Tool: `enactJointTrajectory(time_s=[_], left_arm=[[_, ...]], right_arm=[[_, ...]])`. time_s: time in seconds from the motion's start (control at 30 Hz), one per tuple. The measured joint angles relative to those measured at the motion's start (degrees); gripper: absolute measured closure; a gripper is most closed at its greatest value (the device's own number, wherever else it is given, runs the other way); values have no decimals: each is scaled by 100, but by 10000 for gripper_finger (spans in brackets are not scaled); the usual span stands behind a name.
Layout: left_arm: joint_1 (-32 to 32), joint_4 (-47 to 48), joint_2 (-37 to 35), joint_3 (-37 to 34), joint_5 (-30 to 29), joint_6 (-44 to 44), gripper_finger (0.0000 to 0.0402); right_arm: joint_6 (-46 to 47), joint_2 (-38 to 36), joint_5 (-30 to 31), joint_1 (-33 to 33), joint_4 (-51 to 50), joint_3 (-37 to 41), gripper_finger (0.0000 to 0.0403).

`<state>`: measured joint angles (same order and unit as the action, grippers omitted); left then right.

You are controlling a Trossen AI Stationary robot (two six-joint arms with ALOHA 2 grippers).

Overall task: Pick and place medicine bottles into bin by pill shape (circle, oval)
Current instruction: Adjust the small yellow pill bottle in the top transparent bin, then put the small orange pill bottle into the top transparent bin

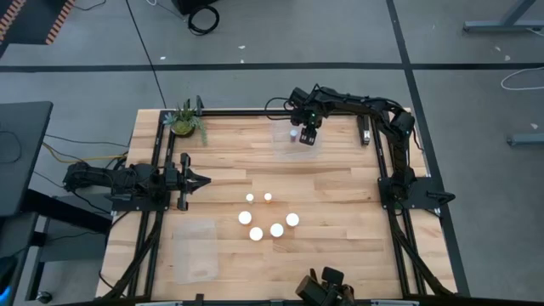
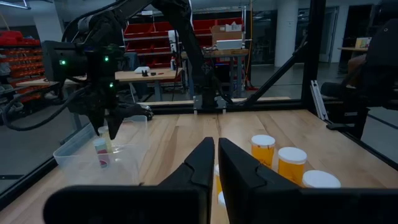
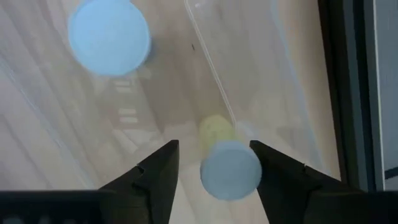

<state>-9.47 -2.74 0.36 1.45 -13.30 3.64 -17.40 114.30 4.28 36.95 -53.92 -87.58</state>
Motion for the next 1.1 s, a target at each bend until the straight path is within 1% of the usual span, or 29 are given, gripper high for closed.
enactJointTrajectory(time_s=[0.23, 0.4, 0.5, 0.67, 0.8, 0.97, 1.1], left_arm=[[0, -2, 0, 0, 0, 0, 372], [-2, -2, 0, 0, 2, 1, 366], [-1, -2, 0, 0, 1, 0, 368], [-1, -2, 0, 0, 2, 1, 376], [-2, -2, 0, 0, 0, 0, 373], [0, -2, 0, 0, 0, 0, 366], [-1, -2, 0, 0, 2, 0, 369]], right_arm=[[92, 0, 33, 0, -183, -439, 201], [313, 0, 315, -11, -535, -906, 201], [414, 0, 261, -99, -709, -1177, 201], [441, -7, 210, -523, -737, -1469, 201], [549, -7, 186, -941, -715, -1644, 201], [563, -7, 115, -1563, -579, -1699, 201], [603, -7, 115, -2006, -315, -1699, 201]])
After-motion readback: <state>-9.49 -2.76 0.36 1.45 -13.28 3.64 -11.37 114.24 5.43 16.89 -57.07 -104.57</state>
